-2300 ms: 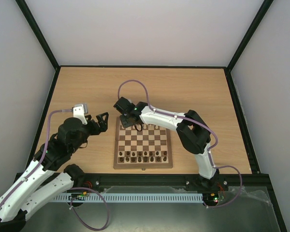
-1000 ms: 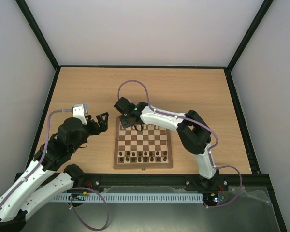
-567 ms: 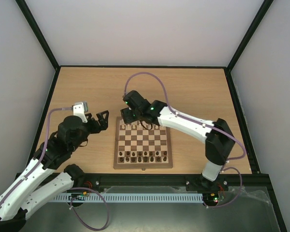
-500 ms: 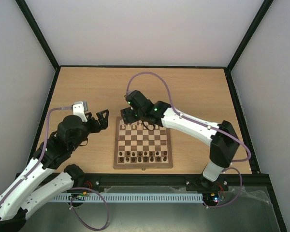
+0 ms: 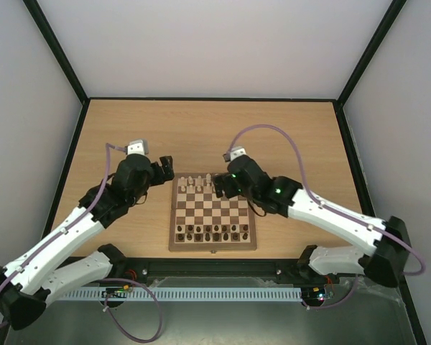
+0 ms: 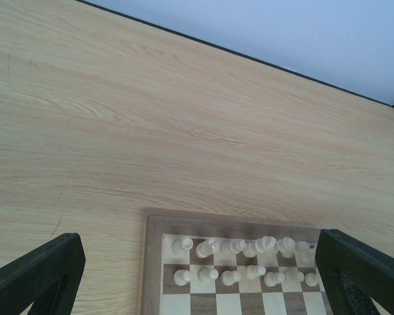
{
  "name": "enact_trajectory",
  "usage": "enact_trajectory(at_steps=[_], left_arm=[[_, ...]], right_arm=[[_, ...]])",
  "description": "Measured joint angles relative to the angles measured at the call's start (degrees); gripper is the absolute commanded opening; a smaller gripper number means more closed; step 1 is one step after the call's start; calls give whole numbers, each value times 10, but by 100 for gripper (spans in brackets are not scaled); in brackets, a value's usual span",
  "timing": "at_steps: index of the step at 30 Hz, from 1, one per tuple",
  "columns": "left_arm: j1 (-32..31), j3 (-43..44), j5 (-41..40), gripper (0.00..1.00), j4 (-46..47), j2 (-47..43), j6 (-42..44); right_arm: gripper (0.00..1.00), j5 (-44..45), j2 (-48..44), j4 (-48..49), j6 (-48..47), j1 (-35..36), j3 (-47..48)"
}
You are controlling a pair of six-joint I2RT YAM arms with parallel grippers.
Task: Set up the chess pieces on the board
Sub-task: Reset both arms
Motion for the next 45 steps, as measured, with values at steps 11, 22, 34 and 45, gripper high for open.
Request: enact_trajectory(at_steps=[11, 22, 34, 45], left_arm=[[12, -51, -93, 99, 142, 92, 43], [177, -163, -126, 99, 325, 127, 136], [261, -219, -76, 99, 481, 184, 153], [307, -224, -17, 99, 548, 220, 167]], right_arm=[[99, 110, -220, 120, -24, -128, -228], [99, 124, -275, 303, -38, -345, -364], [99, 164, -47, 570, -45, -443, -442], [99, 175, 112, 719, -64, -473, -424]])
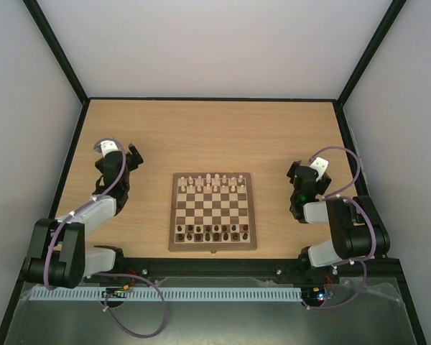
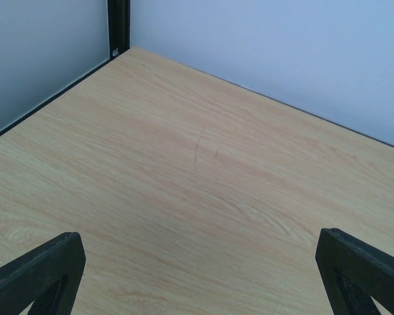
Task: Set up the chess pieces on the board
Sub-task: Reset both arms
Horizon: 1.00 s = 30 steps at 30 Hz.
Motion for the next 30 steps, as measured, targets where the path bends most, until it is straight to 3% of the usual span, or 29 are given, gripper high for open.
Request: enact_trajectory(at_steps=[13, 23, 30], left_arm=[[16, -22, 10, 99, 53, -8, 36], [34, -131, 57, 99, 177, -33, 109], [37, -126, 63, 99, 245, 29, 140]], right_arm=[[99, -57, 7, 68, -34, -2, -10], [99, -74, -8, 146, -42, -2, -75], [99, -80, -14, 184, -45, -2, -95]])
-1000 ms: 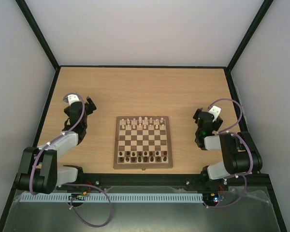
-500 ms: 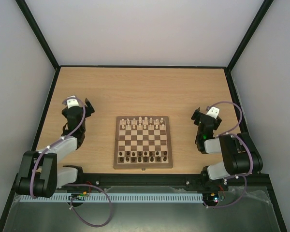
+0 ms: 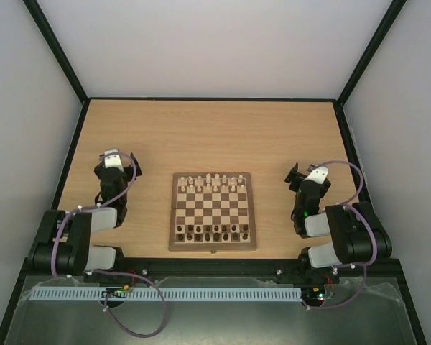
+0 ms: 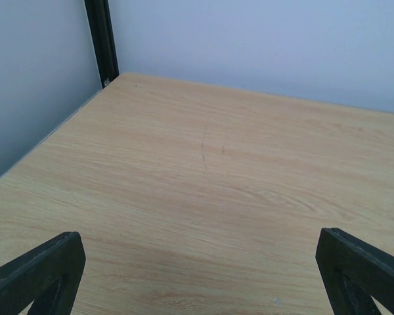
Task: Set up the chess pieces on the board
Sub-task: Reset both arms
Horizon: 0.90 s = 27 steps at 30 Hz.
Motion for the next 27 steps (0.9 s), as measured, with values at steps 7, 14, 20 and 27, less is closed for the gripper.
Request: enact_trajectory(at_steps=[7, 14, 20, 27], left_arm=[[0, 15, -10, 99, 43, 71, 19], [6, 28, -12, 100, 59, 105, 23], [7, 36, -13, 99, 59, 106, 23], [7, 36, -13, 100, 59, 107, 23]], right_arm=[[98, -14, 0, 15, -5, 0, -8], [99, -51, 50, 3, -21, -2, 33], [99, -60, 50, -3, -23, -3, 38], [99, -62, 50, -3, -23, -4, 39]])
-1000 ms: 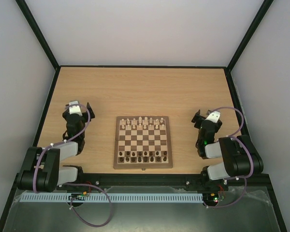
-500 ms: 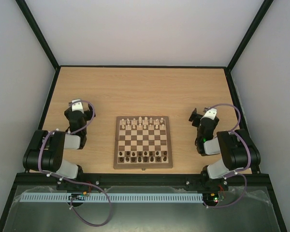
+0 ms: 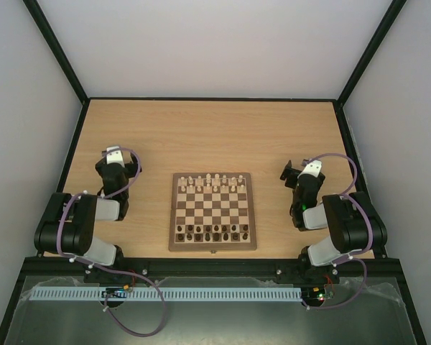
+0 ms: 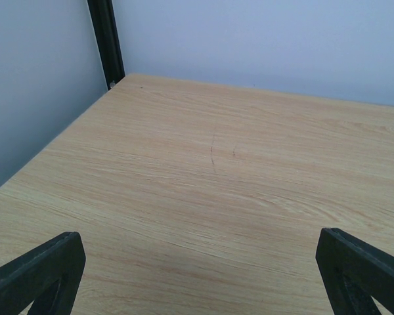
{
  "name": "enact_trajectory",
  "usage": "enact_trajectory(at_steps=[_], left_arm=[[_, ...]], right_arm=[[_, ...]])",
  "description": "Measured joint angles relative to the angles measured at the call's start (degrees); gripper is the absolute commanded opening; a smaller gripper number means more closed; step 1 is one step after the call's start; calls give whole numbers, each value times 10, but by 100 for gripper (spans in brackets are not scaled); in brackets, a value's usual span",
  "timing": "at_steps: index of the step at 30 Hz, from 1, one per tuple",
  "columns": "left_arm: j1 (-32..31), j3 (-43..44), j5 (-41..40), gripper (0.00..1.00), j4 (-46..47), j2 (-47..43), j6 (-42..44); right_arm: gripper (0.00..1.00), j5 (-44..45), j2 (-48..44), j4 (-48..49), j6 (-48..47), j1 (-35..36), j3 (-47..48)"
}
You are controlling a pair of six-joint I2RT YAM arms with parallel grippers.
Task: Set up the chess pieces on the board
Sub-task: Reset both arms
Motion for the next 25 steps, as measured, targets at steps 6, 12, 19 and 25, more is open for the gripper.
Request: enact_trajectory(at_steps=[6, 12, 19, 25], left_arm=[[12, -37, 0, 99, 62, 10, -5], [13, -40, -5, 100, 82, 14, -7], [7, -40, -16, 99, 82, 14, -7], [6, -40, -18, 99, 82, 14, -7]], right_arm=[[99, -1, 0, 0, 0, 0, 0], [99, -1, 0, 0, 0, 0, 0], [99, -1, 0, -1, 0, 0, 0], [99, -8, 0, -7, 0, -3, 3]])
